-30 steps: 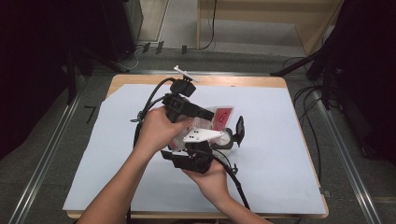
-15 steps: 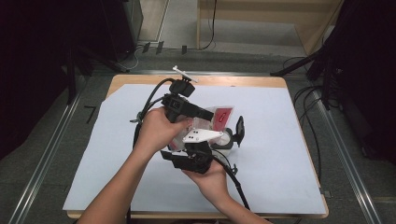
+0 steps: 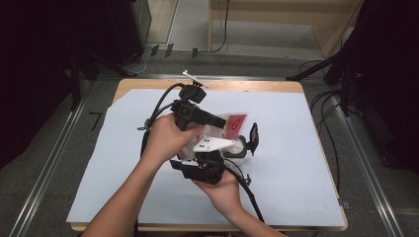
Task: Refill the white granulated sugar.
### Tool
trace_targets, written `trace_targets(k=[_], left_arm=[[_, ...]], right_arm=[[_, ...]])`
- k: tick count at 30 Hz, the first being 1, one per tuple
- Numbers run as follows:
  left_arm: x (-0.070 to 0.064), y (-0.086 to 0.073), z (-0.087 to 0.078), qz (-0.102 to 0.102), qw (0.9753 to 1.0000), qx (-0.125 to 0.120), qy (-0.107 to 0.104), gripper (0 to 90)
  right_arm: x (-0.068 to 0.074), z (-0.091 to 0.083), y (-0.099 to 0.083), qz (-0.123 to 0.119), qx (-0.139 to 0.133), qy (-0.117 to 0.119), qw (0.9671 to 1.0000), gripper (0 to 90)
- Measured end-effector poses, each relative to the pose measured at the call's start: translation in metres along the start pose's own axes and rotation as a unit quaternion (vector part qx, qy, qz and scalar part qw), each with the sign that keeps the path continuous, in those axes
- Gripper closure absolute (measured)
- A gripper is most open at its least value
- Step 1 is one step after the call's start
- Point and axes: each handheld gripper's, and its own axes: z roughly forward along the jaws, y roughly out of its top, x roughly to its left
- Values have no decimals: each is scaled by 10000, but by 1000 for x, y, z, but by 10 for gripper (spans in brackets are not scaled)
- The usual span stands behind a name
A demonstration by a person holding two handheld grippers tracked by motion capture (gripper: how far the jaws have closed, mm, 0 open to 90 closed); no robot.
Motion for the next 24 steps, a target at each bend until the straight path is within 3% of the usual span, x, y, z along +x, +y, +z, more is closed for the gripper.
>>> trace_targets(k=[24], left_arm=[[0, -1, 0, -30, 10000, -16, -12, 759]], right_arm=[[0, 0, 0, -23, 22, 7, 10000, 649]])
